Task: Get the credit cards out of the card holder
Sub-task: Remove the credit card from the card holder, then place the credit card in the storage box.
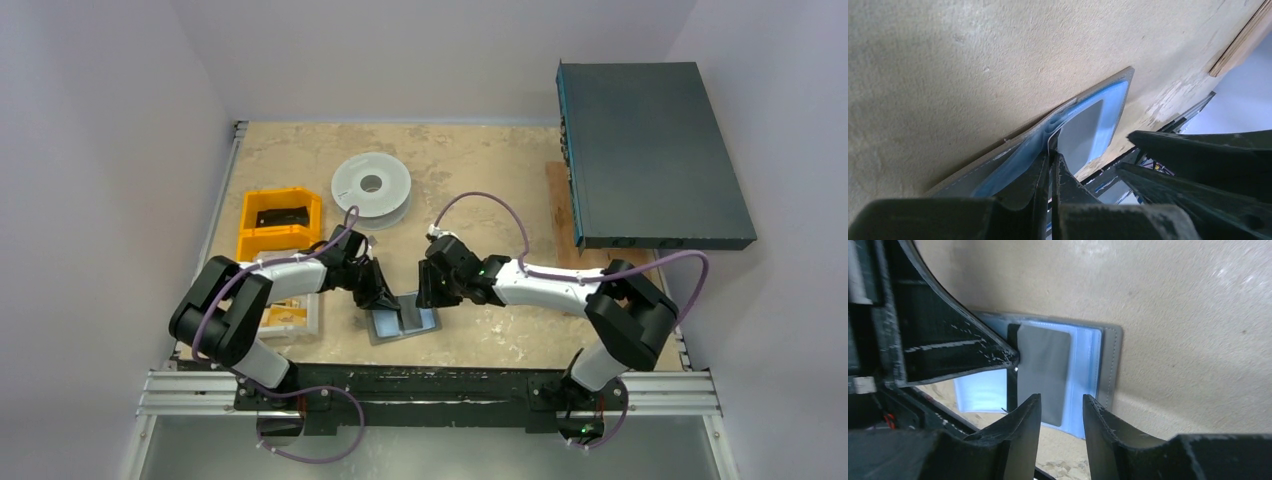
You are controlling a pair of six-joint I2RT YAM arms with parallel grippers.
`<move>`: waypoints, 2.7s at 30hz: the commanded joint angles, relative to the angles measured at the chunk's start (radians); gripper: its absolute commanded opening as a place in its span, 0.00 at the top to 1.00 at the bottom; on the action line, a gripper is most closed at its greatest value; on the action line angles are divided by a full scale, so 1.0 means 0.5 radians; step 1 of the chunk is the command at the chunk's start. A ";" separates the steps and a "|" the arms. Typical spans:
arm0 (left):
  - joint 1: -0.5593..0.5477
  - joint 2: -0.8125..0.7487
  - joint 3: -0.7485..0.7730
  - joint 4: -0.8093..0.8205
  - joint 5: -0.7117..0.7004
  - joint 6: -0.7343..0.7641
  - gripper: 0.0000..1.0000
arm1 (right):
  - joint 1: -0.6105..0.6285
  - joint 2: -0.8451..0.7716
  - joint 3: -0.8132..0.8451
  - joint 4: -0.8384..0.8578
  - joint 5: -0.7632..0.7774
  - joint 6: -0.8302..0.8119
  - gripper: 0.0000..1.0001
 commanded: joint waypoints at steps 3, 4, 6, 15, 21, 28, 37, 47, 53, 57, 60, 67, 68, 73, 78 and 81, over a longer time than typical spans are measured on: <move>-0.013 0.062 0.021 0.041 -0.112 -0.013 1.00 | 0.103 0.116 0.088 -0.132 0.150 -0.031 0.67; -0.013 0.068 0.025 0.041 -0.114 -0.011 1.00 | 0.117 0.122 0.086 -0.145 0.171 -0.029 0.68; -0.013 0.077 0.031 0.038 -0.116 -0.009 1.00 | 0.141 0.132 0.090 -0.180 0.220 -0.028 0.72; -0.013 0.059 0.060 0.005 -0.126 0.018 1.00 | 0.260 0.341 0.271 -0.457 0.473 -0.065 0.79; -0.013 0.039 0.085 -0.040 -0.131 0.048 1.00 | 0.302 0.484 0.341 -0.575 0.573 -0.058 0.82; -0.010 0.019 0.125 -0.180 -0.200 0.122 1.00 | 0.304 0.560 0.329 -0.683 0.654 -0.008 0.83; 0.025 -0.028 0.085 -0.240 -0.210 0.168 1.00 | 0.304 0.570 0.257 -0.631 0.565 0.015 0.84; 0.076 -0.118 0.038 -0.278 -0.199 0.199 1.00 | 0.304 0.570 0.239 -0.585 0.516 0.008 0.84; 0.128 -0.284 0.073 -0.480 -0.270 0.274 1.00 | 0.304 0.540 0.229 -0.563 0.498 0.012 0.85; 0.162 -0.444 0.101 -0.631 -0.312 0.335 1.00 | 0.301 0.493 0.229 -0.537 0.478 0.006 0.85; 0.165 -0.552 0.131 -0.716 -0.325 0.364 1.00 | 0.301 0.466 0.232 -0.516 0.468 0.000 0.85; 0.165 -0.770 0.234 -0.916 -0.391 0.393 1.00 | 0.290 0.331 0.325 -0.491 0.443 -0.041 0.84; 0.167 -0.794 0.254 -0.937 -0.404 0.393 1.00 | 0.289 0.301 0.361 -0.494 0.445 -0.050 0.83; 0.184 -0.870 0.383 -1.059 -0.479 0.379 1.00 | 0.288 0.104 0.541 -0.485 0.455 -0.111 0.66; 0.252 -0.908 0.539 -1.142 -0.581 0.359 1.00 | 0.287 -0.124 0.567 -0.397 0.501 -0.157 0.49; 0.343 -0.904 0.647 -1.214 -0.668 0.349 1.00 | 0.273 -0.231 0.530 -0.362 0.553 -0.182 0.38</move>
